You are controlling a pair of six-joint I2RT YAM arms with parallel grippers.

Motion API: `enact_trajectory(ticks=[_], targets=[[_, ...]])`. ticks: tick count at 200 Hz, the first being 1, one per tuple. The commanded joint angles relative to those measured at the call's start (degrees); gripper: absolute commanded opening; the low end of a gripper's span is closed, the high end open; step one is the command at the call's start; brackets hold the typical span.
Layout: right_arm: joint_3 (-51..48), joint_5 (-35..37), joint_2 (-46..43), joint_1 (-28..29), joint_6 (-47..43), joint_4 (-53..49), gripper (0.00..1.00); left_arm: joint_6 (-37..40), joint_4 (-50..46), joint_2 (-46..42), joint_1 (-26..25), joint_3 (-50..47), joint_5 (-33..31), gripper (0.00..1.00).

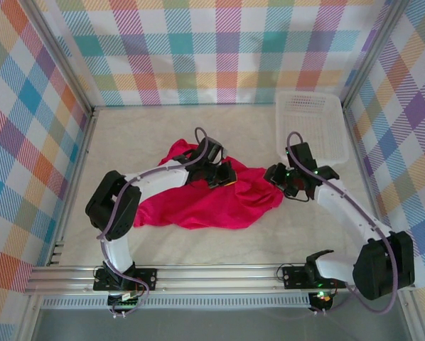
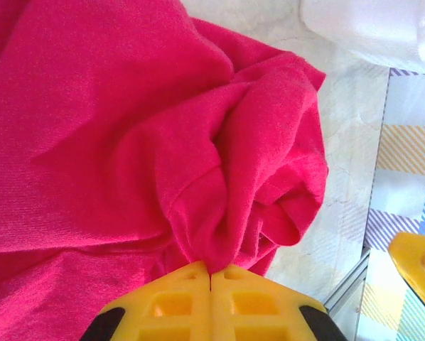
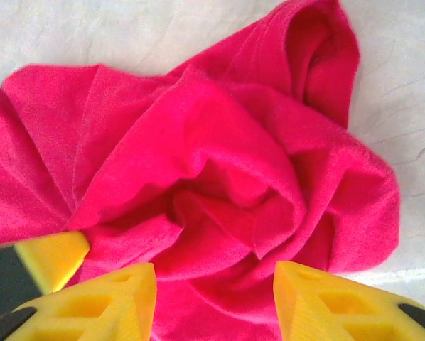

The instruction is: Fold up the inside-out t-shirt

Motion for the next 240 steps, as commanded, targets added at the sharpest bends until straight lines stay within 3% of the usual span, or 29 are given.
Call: enact_trajectory(ticks=[1,98,127,179,207,240], targets=[[-0.8,2.9,0.6,1.7,-1.1,-3.1,0.46,0.1,0.3,0.6,-0.2,1.6,-0.4,0.00],[2.1,2.3,15.5,2.6,-0.8,3.4,0.41,0.7,-0.9,0.3,-0.2,1.9,-0.5,0.00],[6.4,3.2,18.0,2.6,-2.4,1.3,0.03,1.3,-1.4,0.0,-0.2,1.5,-0.8,0.00],[19.3,-4.6,2.7,2.7,-4.1,-8.6,0.00,5.0,-3.7,3.3,2.3,4.2,-3.1,0.00],[26.5,-2.2,-5.9,2.4,-3.7,-13.0,0.00,4.1,-2.1,8.0,7.2,3.3,-0.1,0.00],[21.5,-1.4,-8.3,1.0,-3.1,-11.9,0.00,3.6,-0.7,5.2,7.7,1.4,0.2,0.00]])
